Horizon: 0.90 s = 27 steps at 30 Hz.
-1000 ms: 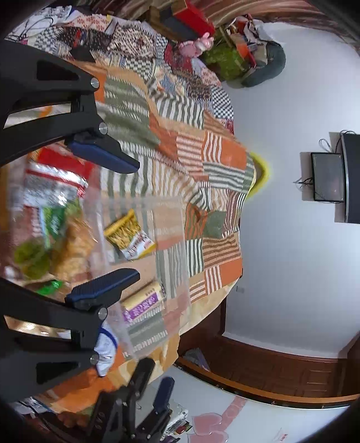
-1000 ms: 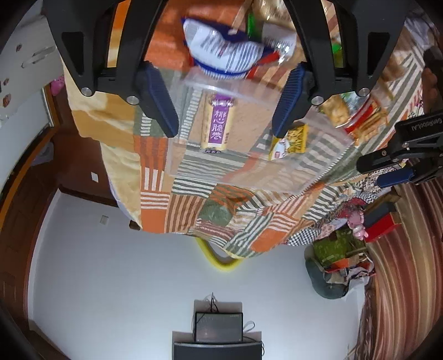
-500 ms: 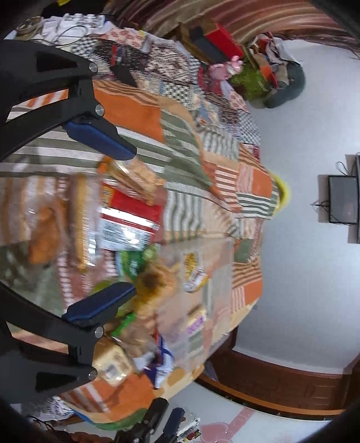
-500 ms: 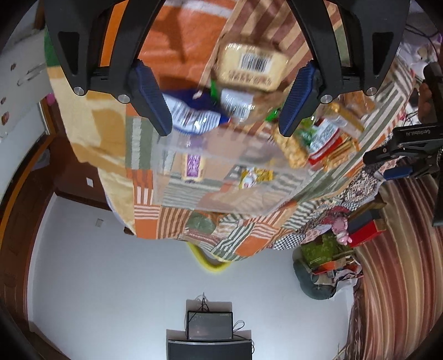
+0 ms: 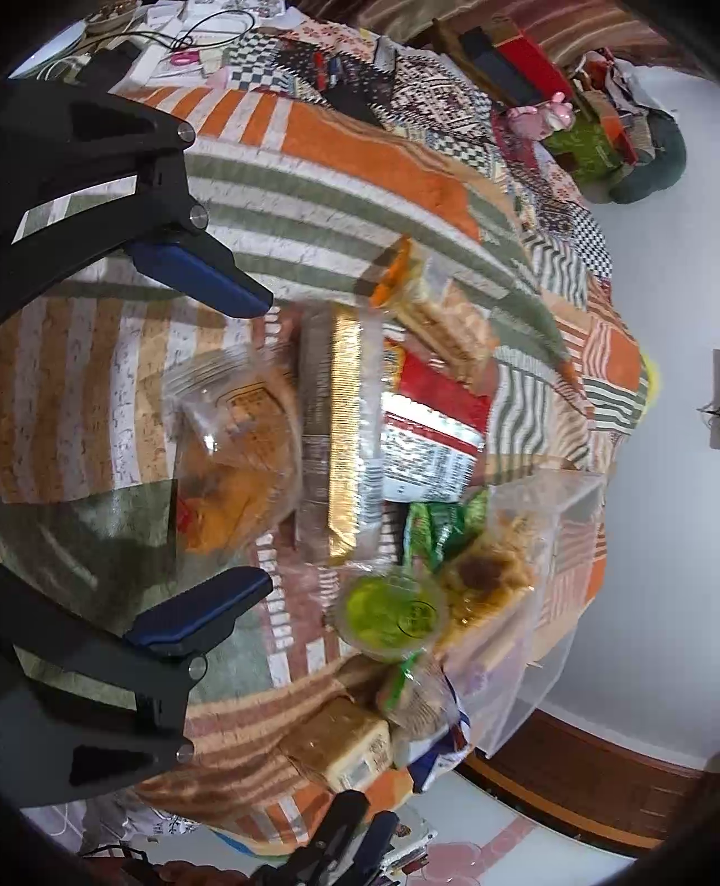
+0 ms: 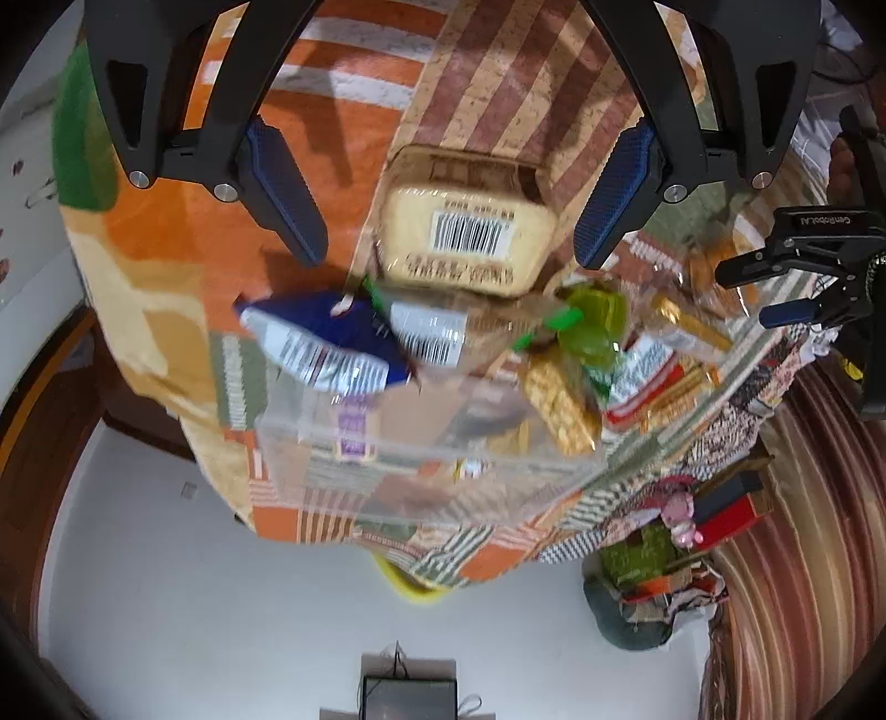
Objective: Organize snacks
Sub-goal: 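Move left tool to the orange pastry bag while right tool approaches the square bread package, then close left tool on the orange pastry bag while right tool grasps the square bread package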
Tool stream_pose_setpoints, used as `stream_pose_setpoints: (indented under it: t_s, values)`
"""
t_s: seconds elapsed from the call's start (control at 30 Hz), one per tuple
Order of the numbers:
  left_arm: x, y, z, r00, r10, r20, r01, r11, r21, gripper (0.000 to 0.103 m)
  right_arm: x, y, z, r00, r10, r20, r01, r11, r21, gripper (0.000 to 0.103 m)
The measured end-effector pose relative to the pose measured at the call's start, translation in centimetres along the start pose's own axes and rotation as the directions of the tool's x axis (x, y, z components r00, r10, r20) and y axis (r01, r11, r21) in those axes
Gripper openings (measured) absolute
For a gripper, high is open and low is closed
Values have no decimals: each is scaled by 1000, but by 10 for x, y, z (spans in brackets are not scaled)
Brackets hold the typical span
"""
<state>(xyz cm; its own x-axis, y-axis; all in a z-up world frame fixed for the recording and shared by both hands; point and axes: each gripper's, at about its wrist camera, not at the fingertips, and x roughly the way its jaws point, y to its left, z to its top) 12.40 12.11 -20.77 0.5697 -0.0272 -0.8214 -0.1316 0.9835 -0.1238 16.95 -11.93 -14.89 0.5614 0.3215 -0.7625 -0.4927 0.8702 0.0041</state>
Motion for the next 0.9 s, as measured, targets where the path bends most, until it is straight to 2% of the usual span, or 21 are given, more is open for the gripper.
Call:
stream_pose_setpoints:
  t_s: [0.23, 0.43, 0.5, 0.57, 0.6, 0.9]
  values:
    - [16, -6, -3, 1000, -4, -10, 4, 1000, 16, 91, 19, 3, -7, 998, -2, -61, 2, 1000, 0, 94]
    - [16, -7, -6, 1000, -8, 6, 8, 1000, 17, 72, 22, 1, -7, 998, 15, -63, -15, 1000, 6, 91]
    - [15, -1, -6, 999, -36, 1, 36, 999, -11, 66, 20, 1, -7, 997, 38, -61, -38, 999, 9, 79]
    - [13, 2, -6, 999, -46, -1, 46, 999, -23, 63, 18, 0, -8, 998, 36, -56, -36, 999, 6, 77]
    - [11, 2, -7, 999, -52, 2, 52, 998, -24, 56, 17, 0, -7, 998, 37, -55, -37, 999, 7, 77]
    - [-13, 2, -6, 999, -25, 45, 25, 1000, -7, 55, -1, 4, -5, 1000, 27, -5, -27, 999, -18, 76]
